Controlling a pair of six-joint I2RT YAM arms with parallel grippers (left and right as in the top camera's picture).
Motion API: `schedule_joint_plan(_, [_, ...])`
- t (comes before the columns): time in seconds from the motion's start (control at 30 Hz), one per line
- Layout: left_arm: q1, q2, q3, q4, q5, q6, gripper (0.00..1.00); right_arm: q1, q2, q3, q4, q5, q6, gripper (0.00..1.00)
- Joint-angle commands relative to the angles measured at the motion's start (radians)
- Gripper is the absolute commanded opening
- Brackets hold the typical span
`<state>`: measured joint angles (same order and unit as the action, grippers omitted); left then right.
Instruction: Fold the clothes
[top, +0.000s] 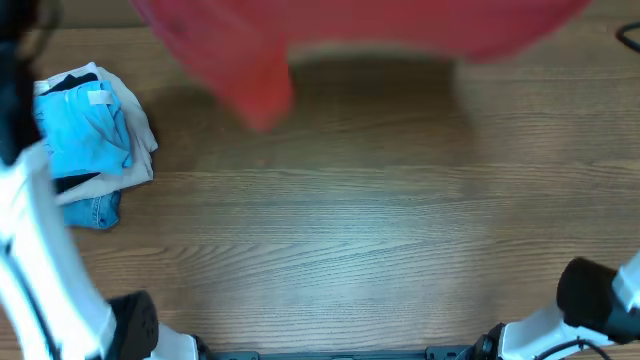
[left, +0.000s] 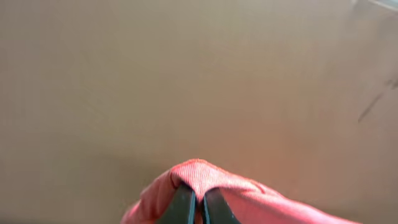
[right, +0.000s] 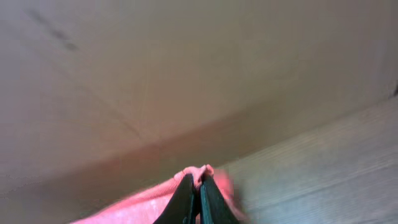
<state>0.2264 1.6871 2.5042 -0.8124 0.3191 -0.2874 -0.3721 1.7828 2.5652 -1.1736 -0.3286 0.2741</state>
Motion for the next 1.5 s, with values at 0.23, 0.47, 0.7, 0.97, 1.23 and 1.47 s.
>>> schedule_joint_plan(0.23, [-0.034,0.062,-0.013,-0.661,0.037,0.182,0.04,-0.008,0.043,-0.076,-0.325,0.224,-0.103,0.04])
schedule_joint_plan(0.47, [-0.102,0.270,-0.305,-0.865,0.039,0.282,0.04,-0.008,0.081,-0.450,-0.311,0.232,-0.127,0.04])
schedule_joint_plan(0.7, [-0.132,0.361,-0.613,-0.826,0.053,0.321,0.04,-0.010,0.080,-0.816,-0.240,0.287,-0.132,0.04])
schedule_joint_plan(0.97, [-0.135,0.347,-0.835,-0.850,0.049,0.370,0.04,-0.024,0.080,-0.924,-0.329,0.327,-0.113,0.04])
schedule_joint_plan(1.23, [-0.116,0.247,-1.059,-0.723,-0.068,0.267,0.04,-0.024,0.080,-0.925,-0.418,0.358,-0.084,0.04])
schedule_joint_plan(1.47, [-0.037,0.077,-1.247,-0.583,-0.068,0.175,0.04,-0.024,0.080,-0.988,-0.401,0.358,-0.078,0.04])
